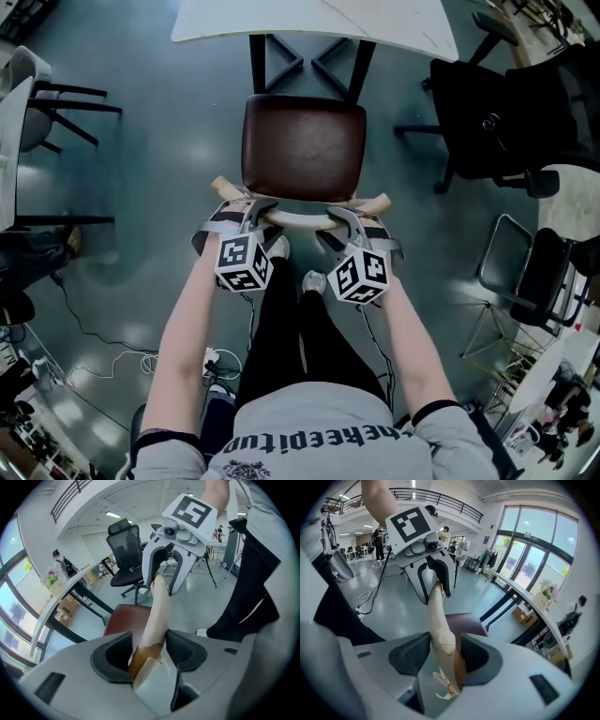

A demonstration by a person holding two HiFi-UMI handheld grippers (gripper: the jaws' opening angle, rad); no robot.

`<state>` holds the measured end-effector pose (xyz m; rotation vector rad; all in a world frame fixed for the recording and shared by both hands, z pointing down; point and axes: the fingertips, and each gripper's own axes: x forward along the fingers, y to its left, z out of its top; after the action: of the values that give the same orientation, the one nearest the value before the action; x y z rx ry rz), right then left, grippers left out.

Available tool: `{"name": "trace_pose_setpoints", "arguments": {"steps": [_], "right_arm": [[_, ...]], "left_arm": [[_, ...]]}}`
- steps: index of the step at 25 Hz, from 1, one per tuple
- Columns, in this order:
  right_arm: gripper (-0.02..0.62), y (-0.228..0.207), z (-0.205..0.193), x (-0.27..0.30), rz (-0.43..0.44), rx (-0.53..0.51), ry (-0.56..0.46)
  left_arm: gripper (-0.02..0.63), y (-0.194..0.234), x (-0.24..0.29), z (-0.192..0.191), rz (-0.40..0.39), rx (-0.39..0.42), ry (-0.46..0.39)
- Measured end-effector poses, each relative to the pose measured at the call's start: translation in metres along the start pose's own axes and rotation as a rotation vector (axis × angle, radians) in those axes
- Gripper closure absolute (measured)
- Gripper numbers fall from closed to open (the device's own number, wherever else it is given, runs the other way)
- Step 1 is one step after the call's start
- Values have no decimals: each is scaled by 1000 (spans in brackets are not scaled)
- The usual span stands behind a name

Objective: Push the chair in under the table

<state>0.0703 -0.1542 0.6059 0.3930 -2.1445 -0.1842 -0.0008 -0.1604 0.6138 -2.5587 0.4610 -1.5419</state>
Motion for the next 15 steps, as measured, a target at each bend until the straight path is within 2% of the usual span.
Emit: {"name": "trace_pose_setpoints", "arguments": {"steps": [15], "right_arm": [[382, -59, 9, 29, -41, 60, 52]], "left_arm": [[374, 68, 15, -3, -28, 75, -54]]}}
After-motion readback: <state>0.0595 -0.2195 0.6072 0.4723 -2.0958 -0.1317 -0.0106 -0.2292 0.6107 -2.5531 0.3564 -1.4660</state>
